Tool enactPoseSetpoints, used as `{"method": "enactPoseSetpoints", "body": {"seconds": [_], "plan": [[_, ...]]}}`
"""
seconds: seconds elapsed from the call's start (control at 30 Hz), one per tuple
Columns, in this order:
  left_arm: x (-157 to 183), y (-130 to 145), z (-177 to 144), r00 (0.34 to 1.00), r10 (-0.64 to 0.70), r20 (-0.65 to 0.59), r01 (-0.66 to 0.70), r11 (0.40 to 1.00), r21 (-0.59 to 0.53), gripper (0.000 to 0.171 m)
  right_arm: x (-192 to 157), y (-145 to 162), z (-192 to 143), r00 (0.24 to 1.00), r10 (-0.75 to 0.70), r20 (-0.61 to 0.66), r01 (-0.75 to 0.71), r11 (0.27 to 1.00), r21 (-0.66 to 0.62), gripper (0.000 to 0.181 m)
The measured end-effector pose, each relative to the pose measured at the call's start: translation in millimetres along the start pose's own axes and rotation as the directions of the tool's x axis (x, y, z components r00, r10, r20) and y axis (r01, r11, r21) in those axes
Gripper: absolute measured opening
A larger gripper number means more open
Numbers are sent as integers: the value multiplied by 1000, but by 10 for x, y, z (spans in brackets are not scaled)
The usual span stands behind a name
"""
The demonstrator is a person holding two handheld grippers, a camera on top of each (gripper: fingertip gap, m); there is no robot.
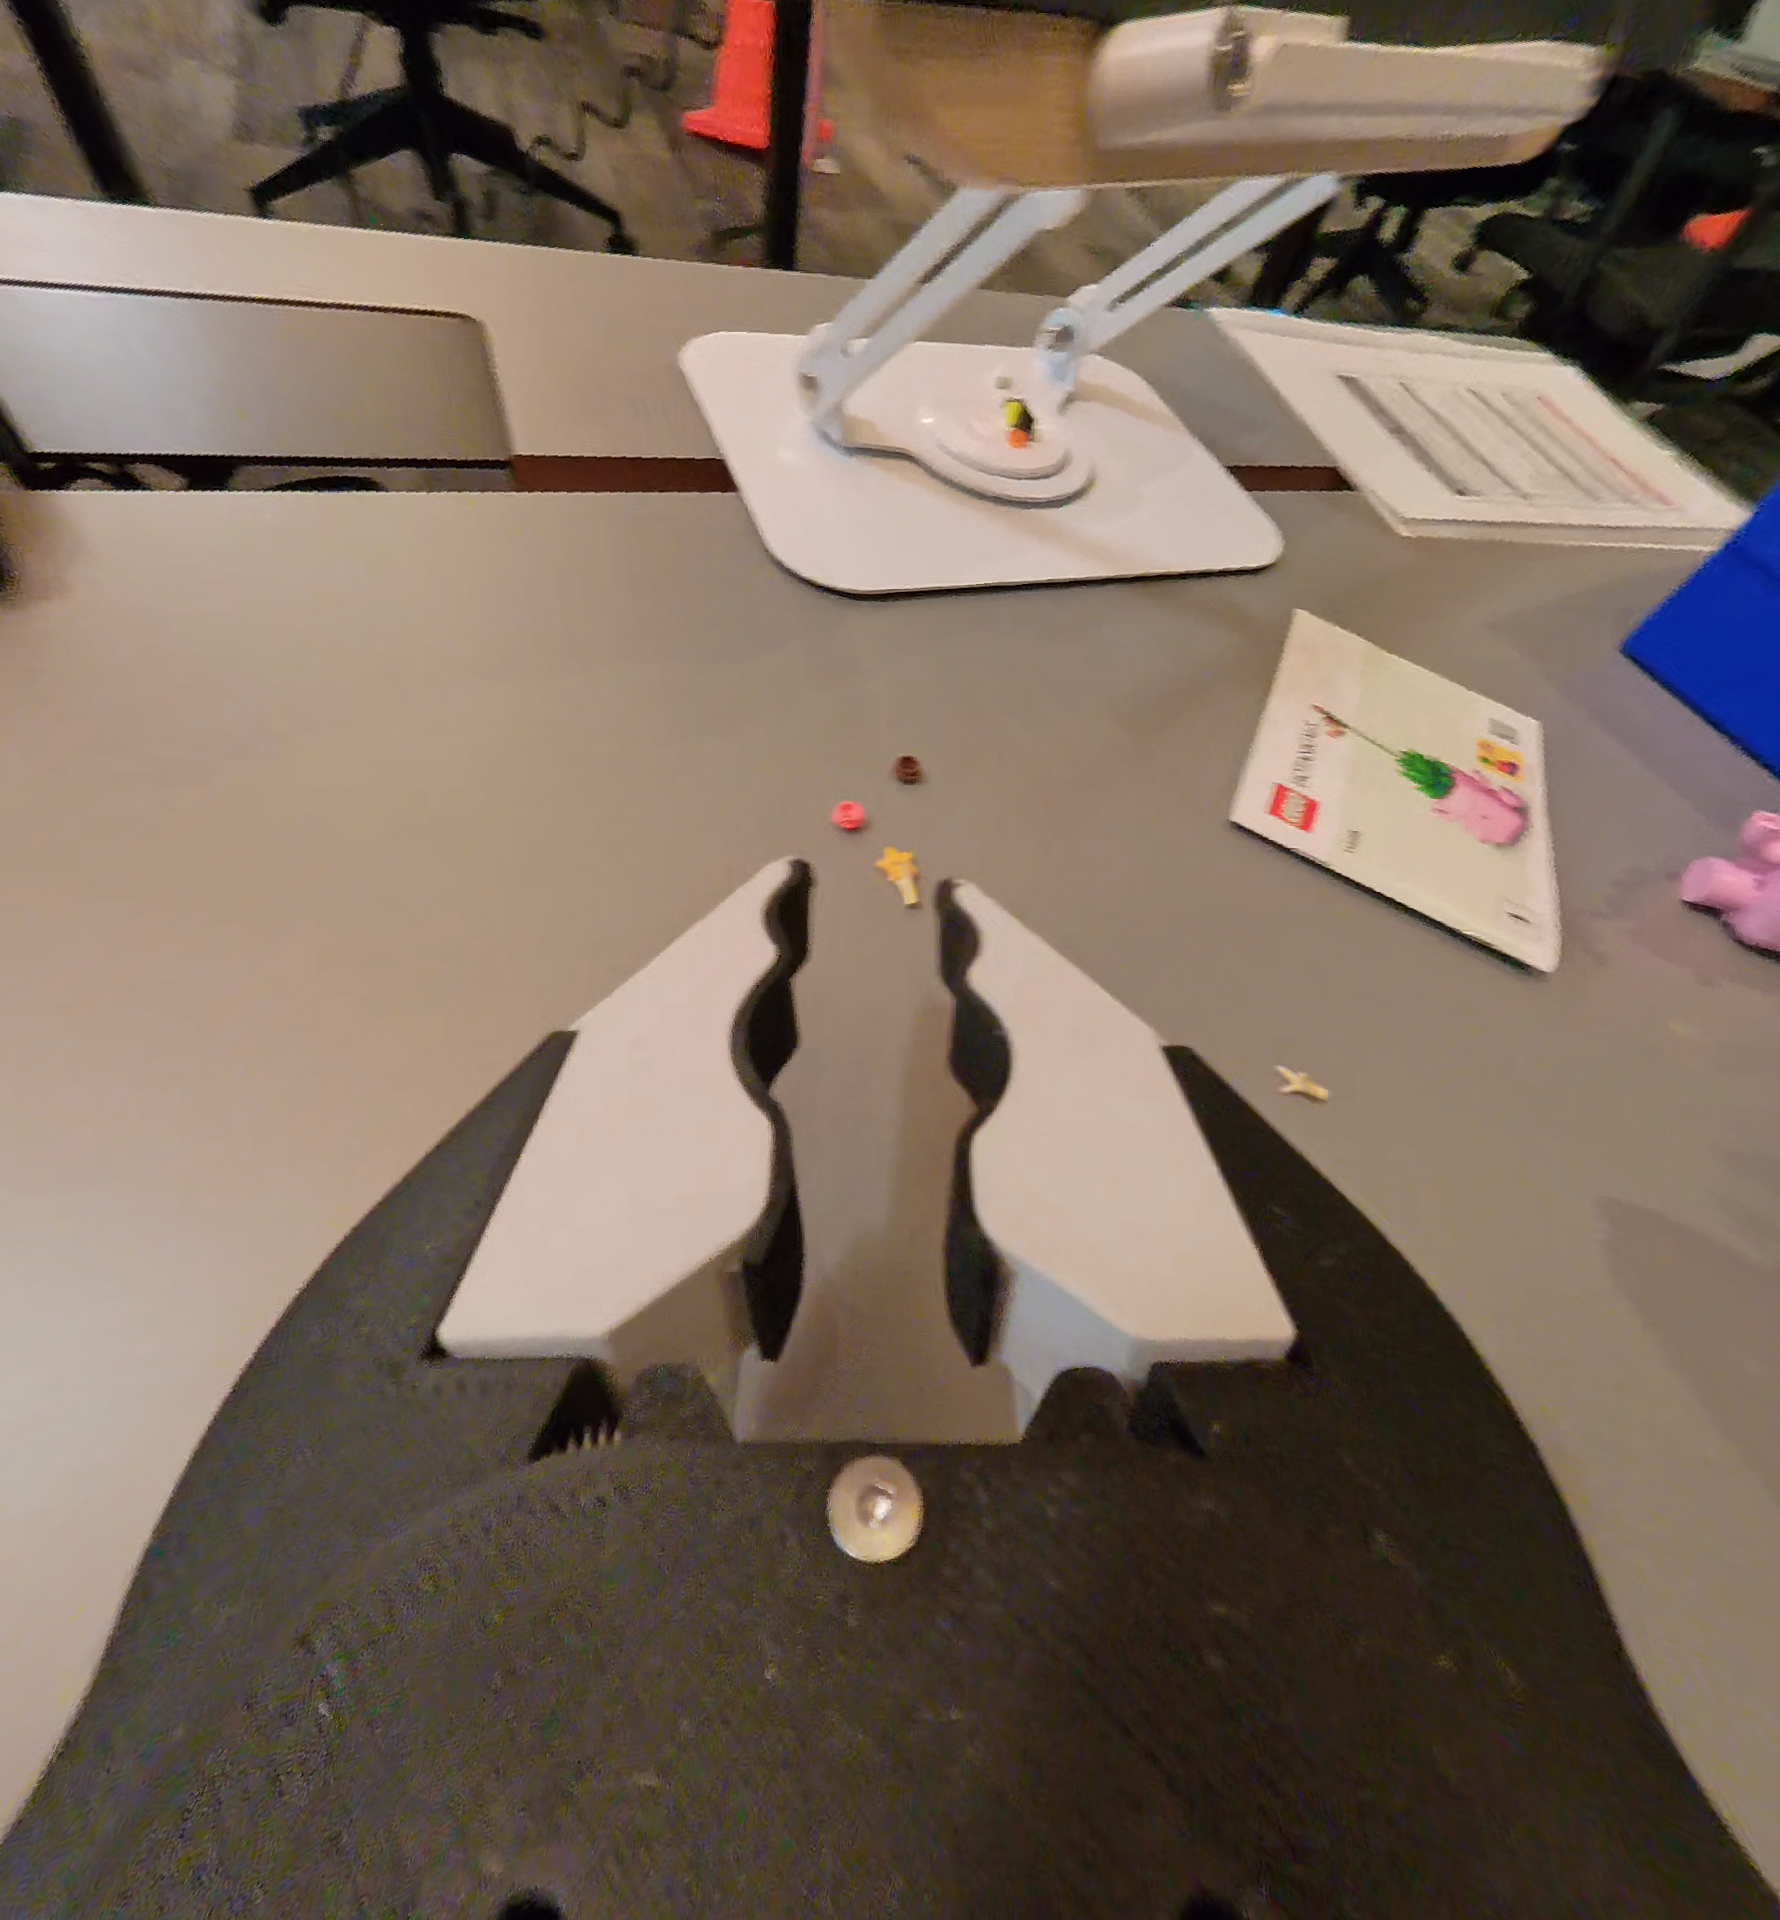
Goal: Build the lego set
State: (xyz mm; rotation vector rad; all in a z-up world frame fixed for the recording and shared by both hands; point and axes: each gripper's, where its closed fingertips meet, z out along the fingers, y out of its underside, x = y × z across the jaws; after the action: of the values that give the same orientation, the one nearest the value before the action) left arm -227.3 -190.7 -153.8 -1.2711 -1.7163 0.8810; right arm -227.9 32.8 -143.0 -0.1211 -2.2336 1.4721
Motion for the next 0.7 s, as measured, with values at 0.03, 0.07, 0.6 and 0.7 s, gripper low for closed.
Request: {"method": "enactPoseSetpoints", "body": {"seconds": [0.03,0.07,0.6,0.7], "plan": [[-49,5,-4,1000,4,22,-4,1000,-5,10,0,0,-1,1000,0,0,0,1000,0,9],[-72,3,-9,1000,7,31,-7,1000,-4,0,0,0,-1,1000,0,0,0,1000,0,9],[202,9,30,995,93,-30,-93,996,11,0,-6,4,3,1000,-8,-2,8,1000,-3,9],[266,18,38,992,115,-43,-114,993,11,0,-7,5,4,1000,-10,-2,10,1000,-4,9]]}}
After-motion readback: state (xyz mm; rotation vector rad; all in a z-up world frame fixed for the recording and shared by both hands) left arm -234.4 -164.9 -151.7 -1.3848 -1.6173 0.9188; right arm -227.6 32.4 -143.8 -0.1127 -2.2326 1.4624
